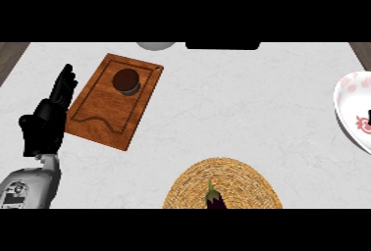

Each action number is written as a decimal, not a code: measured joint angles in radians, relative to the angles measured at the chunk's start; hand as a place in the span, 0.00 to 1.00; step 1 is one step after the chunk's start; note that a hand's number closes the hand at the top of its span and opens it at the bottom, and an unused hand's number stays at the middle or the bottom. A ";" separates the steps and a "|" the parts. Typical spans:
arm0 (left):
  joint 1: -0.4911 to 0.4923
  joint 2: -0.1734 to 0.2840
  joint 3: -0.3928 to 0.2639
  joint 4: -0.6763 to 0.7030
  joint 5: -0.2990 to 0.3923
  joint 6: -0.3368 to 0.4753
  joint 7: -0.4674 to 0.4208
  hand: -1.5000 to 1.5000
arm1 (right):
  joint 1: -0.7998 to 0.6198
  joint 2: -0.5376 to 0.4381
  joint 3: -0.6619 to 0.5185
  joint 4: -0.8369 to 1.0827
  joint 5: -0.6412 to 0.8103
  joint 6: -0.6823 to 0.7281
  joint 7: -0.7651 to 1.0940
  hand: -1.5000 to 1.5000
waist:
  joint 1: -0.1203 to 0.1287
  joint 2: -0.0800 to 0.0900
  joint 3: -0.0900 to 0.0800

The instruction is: Pick the tomato from the placemat and place it in the bowl

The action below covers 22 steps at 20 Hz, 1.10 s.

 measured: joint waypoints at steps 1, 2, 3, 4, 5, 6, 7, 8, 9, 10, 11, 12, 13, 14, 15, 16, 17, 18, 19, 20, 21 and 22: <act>0.004 -0.006 -0.005 -0.003 -0.005 0.004 -0.001 0.50 | -0.019 -0.016 -0.007 0.070 0.014 -0.031 -0.039 1.00 | 0.002 0.000 0.000; -0.003 -0.005 -0.001 0.007 0.000 -0.001 -0.003 0.50 | -0.042 -0.038 -0.012 0.136 0.034 -0.059 -0.066 1.00 | 0.003 0.001 0.000; 0.004 -0.002 -0.002 -0.006 -0.002 -0.003 0.004 0.50 | -0.064 -0.059 -0.020 0.203 0.046 -0.083 -0.097 1.00 | 0.005 0.000 0.000; 0.001 -0.002 -0.003 -0.010 -0.003 -0.005 0.009 0.50 | -0.101 -0.080 -0.026 0.274 0.055 -0.107 -0.117 1.00 | 0.006 0.000 0.000; 0.002 -0.005 -0.006 -0.013 -0.003 -0.007 0.008 0.50 | -0.120 -0.093 -0.033 0.347 0.064 -0.137 -0.151 1.00 | 0.008 0.000 0.000; 0.007 -0.010 -0.011 -0.014 -0.007 -0.004 0.006 0.50 | -0.142 -0.114 -0.044 0.422 0.065 -0.155 -0.184 1.00 | 0.011 0.001 0.001; 0.001 -0.010 -0.011 -0.017 -0.005 -0.007 0.011 0.50 | -0.172 -0.130 -0.052 0.495 0.060 -0.163 -0.207 1.00 | 0.013 0.002 0.001; -0.003 -0.011 -0.009 -0.013 -0.001 -0.010 0.008 0.50 | -0.204 -0.142 -0.062 0.563 0.054 -0.168 -0.219 1.00 | 0.015 0.003 0.001; -0.002 -0.013 -0.009 -0.010 -0.001 -0.011 0.004 0.50 | -0.237 -0.155 -0.068 0.626 0.047 -0.166 -0.226 0.00 | 0.017 0.004 0.001; -0.014 -0.016 -0.008 -0.001 -0.001 -0.008 0.003 0.50 | -0.259 -0.165 -0.074 0.687 0.042 -0.162 -0.238 0.00 | 0.020 0.006 0.001; -0.022 -0.025 -0.013 0.003 -0.007 -0.001 0.005 0.50 | -0.275 -0.170 -0.077 0.743 0.036 -0.158 -0.261 0.00 | 0.020 0.006 0.001; -0.033 -0.019 -0.009 0.005 -0.007 -0.004 0.011 0.50 | -0.301 -0.181 -0.079 0.794 0.029 -0.143 -0.273 0.00 | 0.021 0.007 0.002; -0.024 -0.018 -0.012 0.002 -0.010 -0.005 0.003 0.50 | -0.316 -0.192 -0.089 0.842 0.014 -0.129 -0.301 0.00 | 0.023 0.007 0.002; -0.026 -0.016 -0.007 0.007 -0.010 -0.005 0.001 0.50 | -0.333 -0.195 -0.097 0.884 -0.001 -0.117 -0.328 0.00 | 0.022 0.007 0.002; -0.023 -0.014 -0.009 -0.002 -0.009 -0.010 0.008 0.50 | -0.349 -0.203 -0.102 0.926 -0.010 -0.108 -0.358 0.00 | 0.025 0.007 0.002; -0.017 -0.016 -0.013 -0.012 -0.013 -0.009 0.009 0.50 | -0.361 -0.213 -0.110 0.967 -0.022 -0.094 -0.389 0.00 | 0.026 0.007 0.003; -0.020 -0.013 -0.006 -0.008 -0.009 -0.011 0.009 0.50 | -0.367 -0.222 -0.120 1.003 -0.035 -0.083 -0.427 0.00 | 0.025 0.007 0.003; -0.024 -0.012 -0.004 -0.007 -0.009 -0.010 0.012 0.50 | -0.377 -0.227 -0.132 1.036 -0.050 -0.073 -0.458 0.00 | 0.025 0.008 0.003; -0.023 -0.014 -0.002 -0.003 -0.005 -0.013 0.007 0.50 | -0.400 -0.231 -0.139 1.061 -0.061 -0.065 -0.474 0.00 | 0.024 0.007 0.003; -0.023 -0.015 -0.003 0.002 -0.007 -0.014 0.006 0.50 | -0.416 -0.241 -0.149 1.088 -0.074 -0.057 -0.496 0.00 | 0.023 0.007 0.003; -0.020 -0.016 -0.004 -0.001 -0.008 -0.014 0.007 0.50 | -0.427 -0.247 -0.163 1.112 -0.089 -0.057 -0.518 0.00 | 0.023 0.007 0.003; -0.015 -0.014 0.001 0.005 -0.005 -0.016 -0.005 0.50 | -0.434 -0.255 -0.177 1.135 -0.103 -0.052 -0.541 0.00 | 0.022 0.007 0.003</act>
